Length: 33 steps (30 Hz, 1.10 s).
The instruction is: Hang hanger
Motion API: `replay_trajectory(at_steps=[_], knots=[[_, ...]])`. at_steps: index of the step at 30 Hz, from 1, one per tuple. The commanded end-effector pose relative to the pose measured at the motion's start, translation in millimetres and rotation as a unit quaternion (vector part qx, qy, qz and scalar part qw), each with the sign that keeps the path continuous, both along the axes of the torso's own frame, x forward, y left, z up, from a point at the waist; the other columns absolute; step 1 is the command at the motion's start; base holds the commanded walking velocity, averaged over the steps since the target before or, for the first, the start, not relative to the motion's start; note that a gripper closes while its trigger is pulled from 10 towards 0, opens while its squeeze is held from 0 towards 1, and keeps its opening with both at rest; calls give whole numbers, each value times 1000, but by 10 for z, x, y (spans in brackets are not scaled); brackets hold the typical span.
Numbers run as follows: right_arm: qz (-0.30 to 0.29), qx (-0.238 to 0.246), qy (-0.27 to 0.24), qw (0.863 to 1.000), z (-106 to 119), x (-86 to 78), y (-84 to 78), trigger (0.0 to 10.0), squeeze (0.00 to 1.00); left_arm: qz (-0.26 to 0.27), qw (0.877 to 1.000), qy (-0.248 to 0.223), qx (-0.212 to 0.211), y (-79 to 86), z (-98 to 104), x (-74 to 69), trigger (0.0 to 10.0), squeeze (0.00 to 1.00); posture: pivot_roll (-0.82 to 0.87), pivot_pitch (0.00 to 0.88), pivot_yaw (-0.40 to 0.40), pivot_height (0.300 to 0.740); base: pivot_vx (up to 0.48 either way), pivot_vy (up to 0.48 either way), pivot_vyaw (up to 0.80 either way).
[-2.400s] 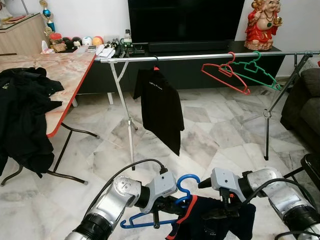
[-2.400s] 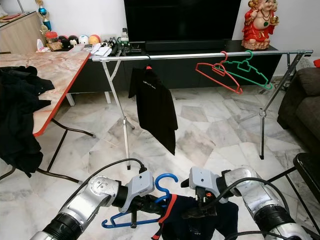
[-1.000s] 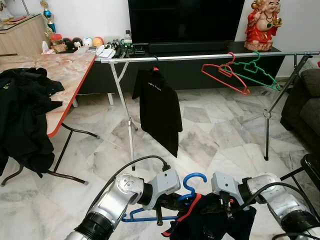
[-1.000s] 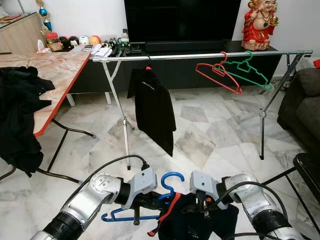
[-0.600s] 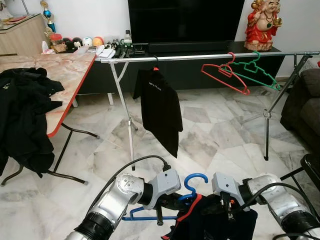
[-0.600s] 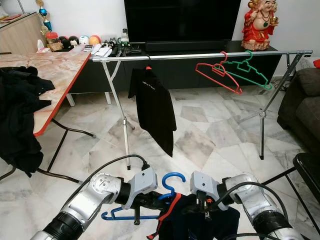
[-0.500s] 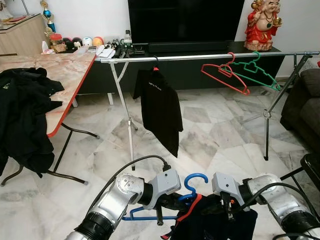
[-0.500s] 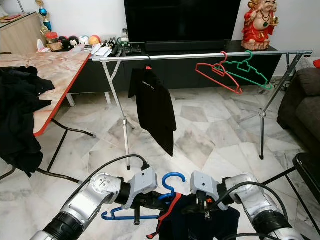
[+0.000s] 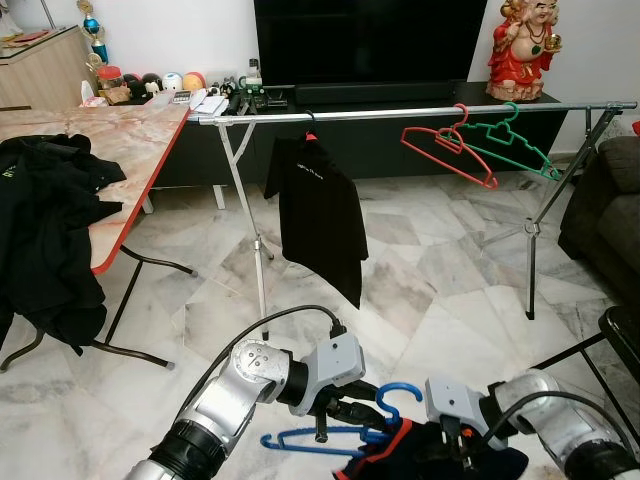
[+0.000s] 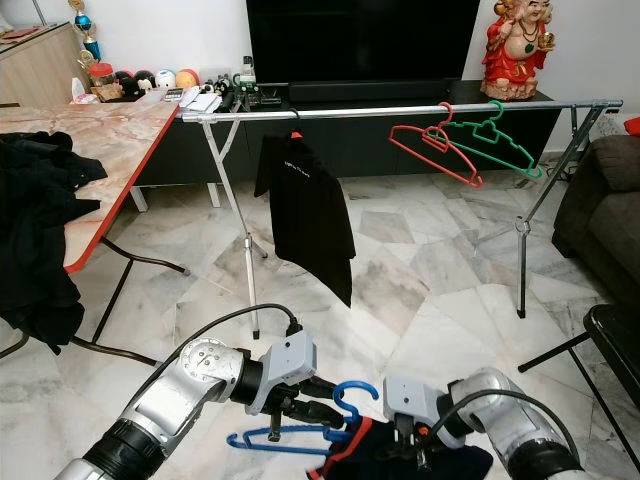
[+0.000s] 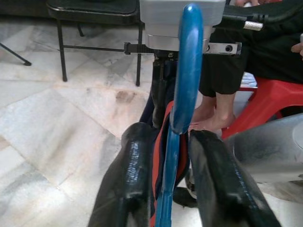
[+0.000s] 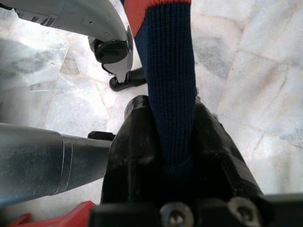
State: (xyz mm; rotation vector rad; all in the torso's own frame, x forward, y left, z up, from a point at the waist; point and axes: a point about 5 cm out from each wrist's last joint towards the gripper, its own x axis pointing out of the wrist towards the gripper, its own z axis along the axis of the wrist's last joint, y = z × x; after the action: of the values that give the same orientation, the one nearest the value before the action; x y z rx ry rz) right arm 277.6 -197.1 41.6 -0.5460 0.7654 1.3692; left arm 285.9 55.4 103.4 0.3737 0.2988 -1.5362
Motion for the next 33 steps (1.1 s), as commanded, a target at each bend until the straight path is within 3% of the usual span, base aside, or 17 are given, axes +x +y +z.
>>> replay_trajectory(at_steps=[1, 5, 12, 18, 24, 33], knots=[[1, 9, -11, 1000, 7, 17, 52, 0, 0, -13, 1000, -4, 11, 12, 4, -35, 10000, 1000, -37, 34, -15, 740, 0, 0, 0], [-19, 6, -16, 1000, -28, 14, 21, 0, 0, -5, 1000, -6, 18, 89, 8, -27, 10000, 1000, -37, 35, -16, 740, 0, 0, 0], [-153, 28, -54, 986, -46, 47, -184, 0, 0, 112, 994, -7, -5, 418, 29, 100, 10000, 1000, -31, 46, -10, 740, 0, 0, 0], [-157, 33, -47, 986, -139, -68, -185, 0, 0, 165, 986, 1, -8, 588, -49, 103, 10000, 1000, -33, 50, -7, 740, 0, 0, 0], [-198, 75, -101, 972, 138, 161, -165, 0, 0, 227, 973, 26, 24, 699, -338, 91, 10000, 1000, -50, 53, 1, 740, 0, 0, 0], [-150, 113, -176, 966, 692, 386, -55, 0, 0, 247, 966, 35, 61, 734, -603, 22, 10000, 1000, -58, 55, 0, 740, 0, 0, 0]])
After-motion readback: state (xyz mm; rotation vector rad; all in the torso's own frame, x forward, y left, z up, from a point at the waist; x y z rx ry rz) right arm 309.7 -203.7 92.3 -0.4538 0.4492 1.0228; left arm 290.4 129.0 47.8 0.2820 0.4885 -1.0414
